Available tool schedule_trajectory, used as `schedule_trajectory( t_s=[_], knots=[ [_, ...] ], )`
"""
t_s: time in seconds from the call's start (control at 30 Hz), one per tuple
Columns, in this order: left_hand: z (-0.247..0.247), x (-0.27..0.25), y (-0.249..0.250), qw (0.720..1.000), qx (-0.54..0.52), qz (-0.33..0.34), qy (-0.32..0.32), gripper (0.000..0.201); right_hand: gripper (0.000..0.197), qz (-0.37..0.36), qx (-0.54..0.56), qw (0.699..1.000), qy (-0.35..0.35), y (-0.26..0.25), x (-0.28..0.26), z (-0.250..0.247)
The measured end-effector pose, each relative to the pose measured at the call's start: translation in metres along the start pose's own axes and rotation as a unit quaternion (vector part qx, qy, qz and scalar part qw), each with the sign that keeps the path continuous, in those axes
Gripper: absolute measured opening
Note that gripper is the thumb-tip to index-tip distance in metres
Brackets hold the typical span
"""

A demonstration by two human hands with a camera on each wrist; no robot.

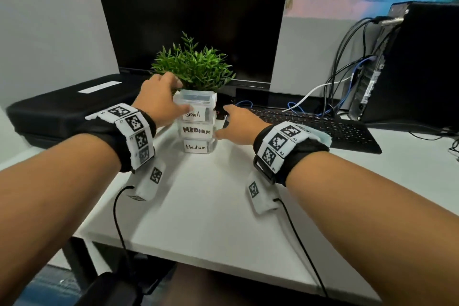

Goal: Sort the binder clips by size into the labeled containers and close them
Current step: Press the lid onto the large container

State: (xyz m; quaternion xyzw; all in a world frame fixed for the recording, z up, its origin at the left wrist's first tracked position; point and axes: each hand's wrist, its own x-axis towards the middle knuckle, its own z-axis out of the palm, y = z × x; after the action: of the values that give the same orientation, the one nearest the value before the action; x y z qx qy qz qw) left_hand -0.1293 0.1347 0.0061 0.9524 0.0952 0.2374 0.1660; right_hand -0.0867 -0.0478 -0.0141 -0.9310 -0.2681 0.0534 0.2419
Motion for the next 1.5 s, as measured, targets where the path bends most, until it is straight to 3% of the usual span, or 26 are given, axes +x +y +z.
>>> schedule_trajectory(
  t_s=[0.17,0.23,0.4,0.63,0.7,0.77,0.83,0.9,1.0,1.17,1.3,1.4,1.5],
  knots=[
    [0.011,-0.003,-0.002,0.992,-0.044,-0.029,-0.113,0.080,0.099,-0.017,0.119,0.993,0.020,-0.004,0.028,0.016],
    [0.015,-0.002,0.001,0.991,-0.043,-0.023,-0.128,0.079,0.103,-0.010,0.172,0.985,0.029,-0.002,0.033,0.019],
    [0.015,-0.002,0.009,0.990,-0.060,-0.014,-0.124,0.061,0.083,0.008,0.249,0.968,0.023,0.009,0.031,0.025],
    [0.017,-0.014,0.028,0.984,-0.096,0.030,-0.149,0.057,0.066,-0.013,0.258,0.966,-0.002,0.028,0.007,0.010],
    [0.018,-0.016,0.034,0.971,-0.171,0.035,-0.165,0.052,0.061,-0.006,0.266,0.964,-0.015,0.037,-0.002,0.000],
    [0.021,-0.016,0.044,0.939,-0.299,0.022,-0.166,0.034,0.064,0.001,0.279,0.960,-0.009,0.047,-0.013,-0.016],
    [0.022,-0.014,0.059,0.910,-0.395,-0.001,-0.124,0.013,0.068,0.007,0.290,0.957,0.017,0.055,-0.025,-0.036],
    [0.025,-0.013,0.074,0.896,-0.434,-0.018,-0.089,0.011,0.065,0.000,0.298,0.954,0.037,0.062,-0.039,-0.058],
    [0.041,-0.013,0.091,0.907,-0.404,-0.026,-0.118,0.019,0.056,-0.016,0.307,0.949,0.068,0.072,-0.060,-0.090],
    [0.078,-0.020,0.113,0.951,-0.217,0.020,-0.218,0.030,0.061,0.011,0.302,0.947,0.110,0.100,-0.080,-0.122],
    [0.089,-0.029,0.132,0.946,-0.101,0.088,-0.296,0.052,0.059,0.044,0.307,0.941,0.135,0.122,-0.090,-0.125],
    [0.094,-0.033,0.142,0.950,-0.046,0.102,-0.290,0.039,0.059,0.063,0.305,0.937,0.159,0.135,-0.092,-0.123],
    [0.091,-0.038,0.150,0.935,-0.165,0.054,-0.309,0.019,0.061,0.080,0.293,0.936,0.180,0.144,-0.093,-0.123]
  ],
)
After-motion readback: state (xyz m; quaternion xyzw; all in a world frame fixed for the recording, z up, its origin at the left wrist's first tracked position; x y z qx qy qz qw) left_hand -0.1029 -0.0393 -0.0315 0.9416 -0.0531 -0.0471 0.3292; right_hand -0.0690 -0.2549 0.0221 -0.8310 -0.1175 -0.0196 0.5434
